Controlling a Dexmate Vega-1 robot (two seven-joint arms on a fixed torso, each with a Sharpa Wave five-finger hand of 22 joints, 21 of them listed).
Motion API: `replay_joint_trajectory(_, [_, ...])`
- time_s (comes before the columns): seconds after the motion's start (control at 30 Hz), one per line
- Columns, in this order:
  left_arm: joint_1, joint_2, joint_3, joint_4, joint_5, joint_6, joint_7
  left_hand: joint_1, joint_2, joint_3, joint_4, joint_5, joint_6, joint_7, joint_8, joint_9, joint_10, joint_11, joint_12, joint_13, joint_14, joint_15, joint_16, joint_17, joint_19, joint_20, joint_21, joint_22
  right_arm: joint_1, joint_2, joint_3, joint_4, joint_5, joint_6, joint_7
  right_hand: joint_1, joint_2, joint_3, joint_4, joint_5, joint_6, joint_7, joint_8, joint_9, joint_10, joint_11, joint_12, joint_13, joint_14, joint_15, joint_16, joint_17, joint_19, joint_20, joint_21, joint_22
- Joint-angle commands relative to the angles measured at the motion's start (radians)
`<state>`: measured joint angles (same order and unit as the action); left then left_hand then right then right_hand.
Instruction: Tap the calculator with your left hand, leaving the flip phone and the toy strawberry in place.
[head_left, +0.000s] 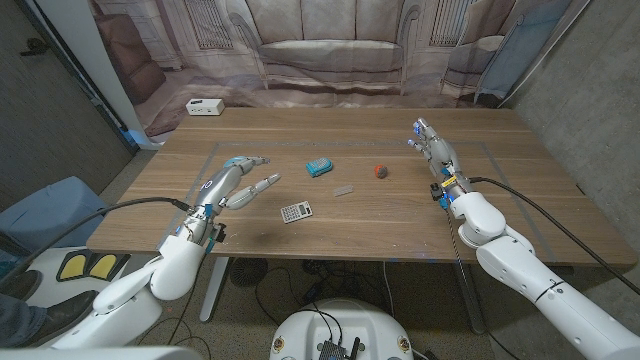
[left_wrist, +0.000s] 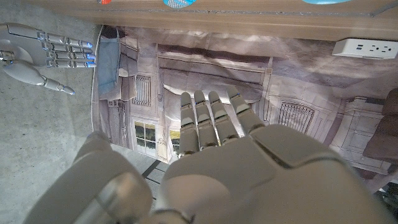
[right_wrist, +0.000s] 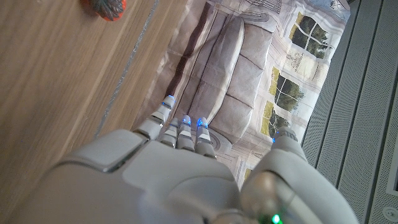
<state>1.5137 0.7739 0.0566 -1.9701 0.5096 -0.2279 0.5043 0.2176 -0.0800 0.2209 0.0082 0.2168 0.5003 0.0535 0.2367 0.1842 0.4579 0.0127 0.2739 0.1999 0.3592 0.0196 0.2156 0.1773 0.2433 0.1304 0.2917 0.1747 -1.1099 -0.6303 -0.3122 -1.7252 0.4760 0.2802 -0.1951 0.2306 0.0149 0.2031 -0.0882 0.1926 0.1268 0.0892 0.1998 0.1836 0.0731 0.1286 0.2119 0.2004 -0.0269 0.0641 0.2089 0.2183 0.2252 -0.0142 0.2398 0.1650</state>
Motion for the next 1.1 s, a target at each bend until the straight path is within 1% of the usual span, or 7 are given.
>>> replay_joint_trajectory(0.03, [0.008, 0.039, 0.019, -0.066, 0.07, 0.145, -0.024, 0.005, 0.008, -0.006, 0.0, 0.006, 0.015, -0.002, -0.001, 0.001, -0.01, 0.006, -0.008, 0.003, -0.009, 0.007, -0.009, 0.003, -0.005, 0.004, -0.014, 0.003, -0.003, 0.004, -0.001, 0.002, 0.003, 0.0, -0.001, -0.002, 0.003, -0.001, -0.002, -0.003, 0.008, 0.002, -0.002, 0.003, 0.007, 0.005, -0.003, -0.001, 0.006, 0.003, 0.002, 0.002, 0.014, 0.001, -0.003, 0.005])
replay_joint_trajectory(0.2, [-0.008, 0.057, 0.034, -0.066, 0.067, 0.154, -0.025, 0.003, 0.014, -0.007, 0.002, 0.006, 0.048, -0.013, 0.005, 0.001, -0.017, 0.004, -0.014, 0.003, -0.013, 0.009, -0.014, 0.003, -0.009, 0.003, -0.023, 0.003, -0.003, 0.007, -0.002, 0.007, 0.0, 0.007, -0.001, -0.002, 0.004, -0.002, -0.003, -0.003, 0.01, 0.003, -0.001, 0.003, 0.008, 0.005, -0.002, -0.001, 0.008, 0.002, 0.003, 0.002, 0.019, -0.001, -0.002, 0.005])
replay_joint_trajectory(0.43, [-0.027, 0.091, 0.055, -0.104, 0.077, 0.224, -0.08, -0.005, 0.026, -0.011, 0.007, 0.003, 0.169, 0.013, 0.03, 0.001, -0.039, 0.002, -0.031, 0.004, -0.042, 0.015, -0.027, 0.004, -0.022, -0.005, -0.046, 0.004, -0.017, 0.007, 0.006, 0.004, 0.005, 0.011, -0.009, -0.003, 0.004, -0.002, -0.003, -0.003, 0.013, 0.003, -0.001, 0.003, 0.01, 0.006, -0.002, -0.001, 0.01, 0.001, 0.003, 0.001, 0.021, -0.001, -0.004, 0.005])
replay_joint_trajectory(0.47, [-0.031, 0.095, 0.06, -0.107, 0.082, 0.229, -0.081, -0.007, 0.028, -0.012, 0.008, 0.003, 0.195, 0.03, 0.034, 0.001, -0.046, 0.004, -0.035, 0.004, -0.048, 0.017, -0.028, 0.004, -0.027, -0.004, -0.052, 0.004, -0.019, 0.007, 0.008, 0.003, 0.006, 0.011, -0.011, -0.003, 0.004, -0.002, -0.003, -0.003, 0.014, 0.004, 0.0, 0.003, 0.01, 0.006, -0.002, -0.001, 0.01, 0.001, 0.003, 0.001, 0.021, -0.002, -0.004, 0.005])
replay_joint_trajectory(0.57, [-0.041, 0.111, 0.073, -0.13, 0.097, 0.26, -0.103, -0.01, 0.031, -0.015, 0.01, 0.003, 0.247, 0.035, 0.045, 0.0, -0.049, 0.002, -0.037, 0.004, -0.054, 0.014, -0.029, 0.005, -0.029, -0.004, -0.059, 0.004, -0.026, 0.006, 0.011, 0.002, 0.005, 0.015, -0.015, -0.003, 0.004, -0.003, -0.004, -0.003, 0.014, 0.004, 0.0, 0.003, 0.01, 0.006, -0.002, -0.001, 0.01, 0.003, 0.003, 0.001, 0.021, -0.002, -0.005, 0.005])
replay_joint_trajectory(0.83, [-0.058, 0.15, 0.099, -0.192, 0.136, 0.373, -0.183, -0.017, 0.036, -0.02, 0.014, 0.003, 0.301, 0.058, 0.047, -0.001, -0.082, -0.005, -0.052, 0.005, -0.096, 0.013, -0.037, 0.005, -0.057, -0.015, -0.078, 0.004, -0.039, 0.009, 0.019, 0.003, 0.007, 0.026, -0.022, -0.003, 0.005, -0.003, -0.005, -0.003, 0.018, 0.004, 0.0, 0.003, 0.011, 0.007, -0.002, -0.001, 0.012, -0.001, 0.004, 0.001, 0.026, -0.003, -0.007, 0.005])
replay_joint_trajectory(1.1, [-0.102, 0.18, 0.149, -0.237, 0.162, 0.479, -0.282, -0.021, 0.038, -0.023, 0.016, 0.003, 0.317, 0.058, 0.045, -0.002, -0.093, -0.004, -0.056, 0.005, -0.105, 0.014, -0.036, 0.005, -0.061, -0.021, -0.082, 0.005, -0.046, 0.003, 0.028, -0.006, 0.007, 0.021, -0.028, -0.004, 0.006, -0.004, -0.005, -0.003, 0.018, 0.003, 0.0, 0.003, 0.012, 0.007, -0.002, -0.001, 0.013, 0.001, 0.004, 0.0, 0.028, -0.003, -0.009, 0.005])
